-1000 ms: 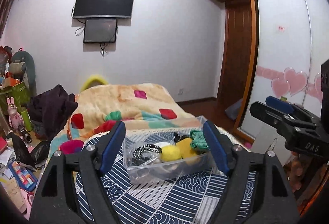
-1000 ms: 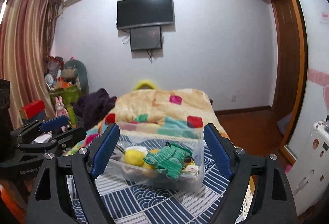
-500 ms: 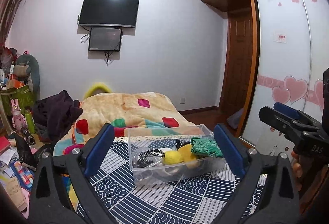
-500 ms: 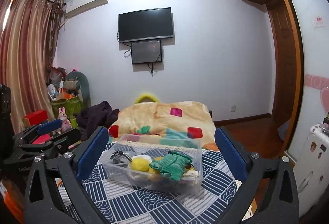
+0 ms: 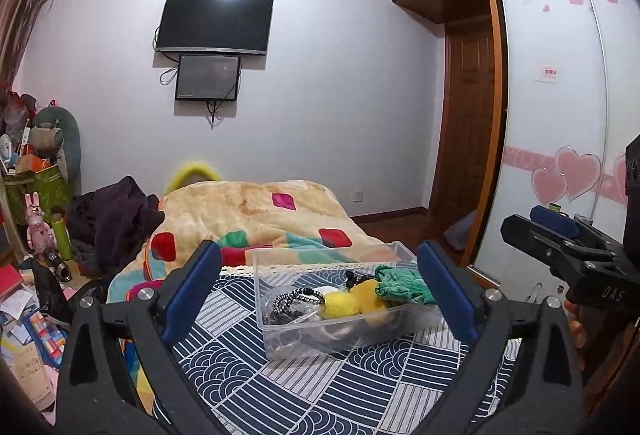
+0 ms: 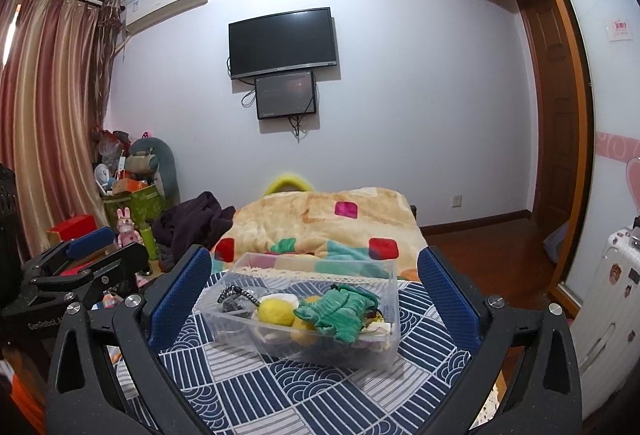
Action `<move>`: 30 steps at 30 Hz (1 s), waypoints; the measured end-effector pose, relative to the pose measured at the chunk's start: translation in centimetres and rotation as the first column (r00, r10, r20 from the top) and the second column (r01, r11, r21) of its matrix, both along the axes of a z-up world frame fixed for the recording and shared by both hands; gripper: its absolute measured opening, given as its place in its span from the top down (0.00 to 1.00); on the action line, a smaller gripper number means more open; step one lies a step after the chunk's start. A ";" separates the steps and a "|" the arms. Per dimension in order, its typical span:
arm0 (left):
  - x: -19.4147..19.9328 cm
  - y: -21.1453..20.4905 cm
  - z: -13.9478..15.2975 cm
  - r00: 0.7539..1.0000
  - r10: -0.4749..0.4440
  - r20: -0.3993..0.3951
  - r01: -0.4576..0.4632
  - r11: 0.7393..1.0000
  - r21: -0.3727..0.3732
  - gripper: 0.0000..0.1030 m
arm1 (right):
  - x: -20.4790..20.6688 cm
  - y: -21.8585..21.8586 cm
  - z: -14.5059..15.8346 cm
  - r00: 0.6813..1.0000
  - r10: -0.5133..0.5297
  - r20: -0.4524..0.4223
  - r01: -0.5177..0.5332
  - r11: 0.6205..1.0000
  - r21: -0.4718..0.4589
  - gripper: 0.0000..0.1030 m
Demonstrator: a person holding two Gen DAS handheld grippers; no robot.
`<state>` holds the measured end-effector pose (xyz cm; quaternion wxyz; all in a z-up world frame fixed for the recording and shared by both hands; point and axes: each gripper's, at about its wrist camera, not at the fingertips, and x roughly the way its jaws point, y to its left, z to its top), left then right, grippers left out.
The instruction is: Organize soft objects
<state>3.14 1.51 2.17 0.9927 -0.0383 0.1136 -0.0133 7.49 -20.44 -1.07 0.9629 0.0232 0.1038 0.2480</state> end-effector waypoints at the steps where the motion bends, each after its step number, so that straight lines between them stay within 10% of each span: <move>1: 0.0 0.0 0.0 1.000 0.001 0.001 -0.001 1.000 0.001 0.03 | 0.0 0.0 0.0 1.000 0.000 0.000 0.000 1.000 0.000 0.00; 30: -0.6 -0.8 0.9 1.000 -0.005 0.013 0.005 1.000 0.020 0.00 | -0.3 0.2 0.3 1.000 0.007 0.005 -0.007 1.000 0.006 0.00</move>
